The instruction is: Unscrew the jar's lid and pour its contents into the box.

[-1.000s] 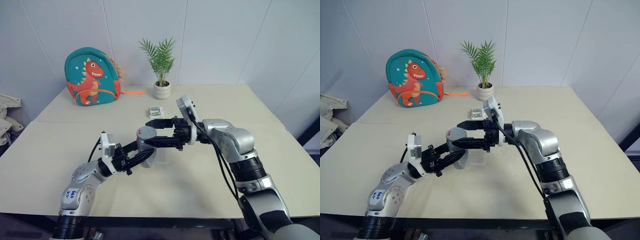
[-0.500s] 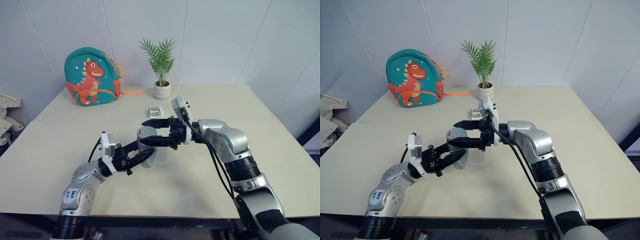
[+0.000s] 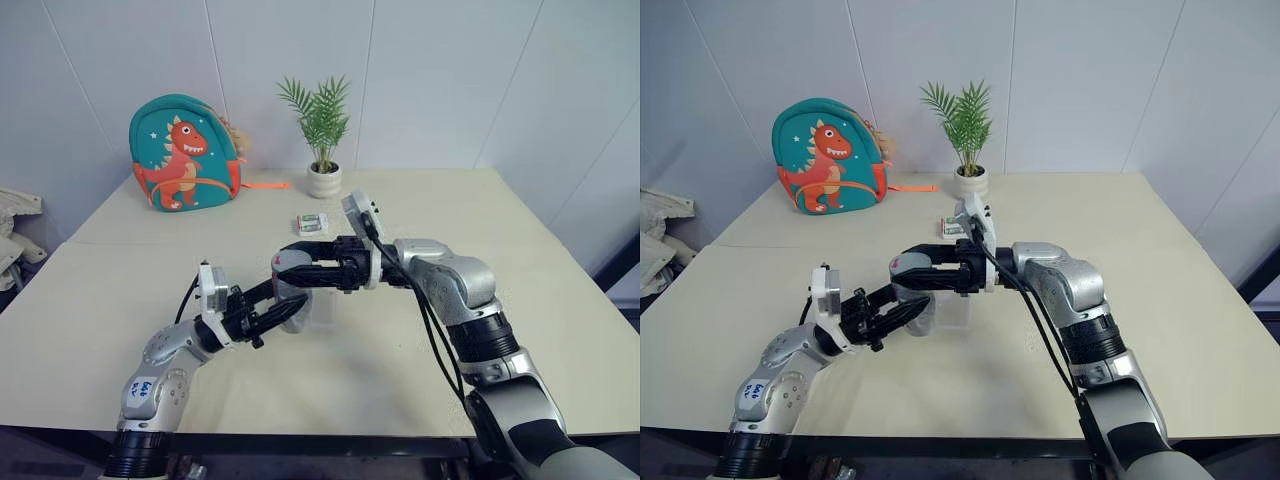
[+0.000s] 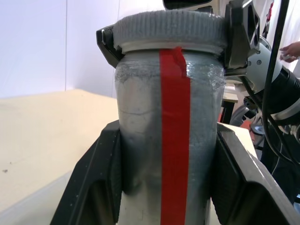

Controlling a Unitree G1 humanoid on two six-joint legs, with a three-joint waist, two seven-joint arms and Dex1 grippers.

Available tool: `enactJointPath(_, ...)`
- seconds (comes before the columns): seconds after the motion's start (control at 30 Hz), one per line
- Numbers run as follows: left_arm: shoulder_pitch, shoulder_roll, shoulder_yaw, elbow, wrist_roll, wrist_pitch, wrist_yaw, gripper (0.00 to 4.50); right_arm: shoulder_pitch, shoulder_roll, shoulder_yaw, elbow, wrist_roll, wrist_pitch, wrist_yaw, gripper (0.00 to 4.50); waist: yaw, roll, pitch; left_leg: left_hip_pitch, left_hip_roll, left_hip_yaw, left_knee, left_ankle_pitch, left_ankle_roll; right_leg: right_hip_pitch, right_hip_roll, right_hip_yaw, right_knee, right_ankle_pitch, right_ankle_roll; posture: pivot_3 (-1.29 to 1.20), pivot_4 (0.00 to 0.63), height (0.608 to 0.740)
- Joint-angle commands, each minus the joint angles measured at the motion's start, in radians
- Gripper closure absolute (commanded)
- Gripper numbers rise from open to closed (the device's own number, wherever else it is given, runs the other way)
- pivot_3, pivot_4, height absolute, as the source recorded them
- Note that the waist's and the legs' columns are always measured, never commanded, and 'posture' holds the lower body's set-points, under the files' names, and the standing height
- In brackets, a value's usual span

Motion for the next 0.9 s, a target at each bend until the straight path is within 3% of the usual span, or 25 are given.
enactJointPath(0.03, 0.004, 0.012, 0.008, -0.030, -0.007, 0.001, 0.008, 2.47, -0.035, -0.020, -0.088, -0.054, 0.062, 0.002, -0.034, 1.94, 0.001, 0.000, 0.000, 0.000, 0.000, 0.000, 0.000, 0.000, 0.000, 0.000, 0.000, 0.000, 0.000, 0.000, 0.000, 0.00, 0.150, 0.740)
enactJointPath(0.43, 0.001, 0.060, 0.011, -0.045, 0.041, 0.046, 0.120, 2.47, 0.255, -0.264, -0.170, 0.188, -0.245, -0.418, -0.162, 1.94, 0.004, 0.000, 0.000, 0.000, -0.001, 0.001, 0.000, 0.000, 0.001, 0.001, 0.000, 0.000, -0.002, 0.000, 0.000, 0.00, 0.150, 0.740)
enactJointPath(0.73, -0.066, 0.066, 0.005, -0.009, 0.056, 0.097, 0.163, 2.47, 0.378, -0.255, -0.169, 0.485, -0.400, -0.763, -0.238, 1.94, -0.001, 0.000, 0.000, 0.001, -0.001, 0.003, 0.000, 0.001, 0.001, 0.001, 0.001, 0.003, -0.001, 0.001, 0.002, 0.00, 0.150, 0.740)
enactJointPath(0.9, -0.076, 0.057, 0.002, -0.015, 0.047, 0.093, 0.157, 2.47, 0.374, -0.235, -0.153, 0.569, -0.445, -0.843, -0.257, 1.94, -0.003, 0.000, 0.000, 0.002, -0.001, 0.007, 0.000, 0.001, 0.001, 0.001, 0.001, 0.008, -0.001, 0.002, 0.003, 0.00, 0.150, 0.740)
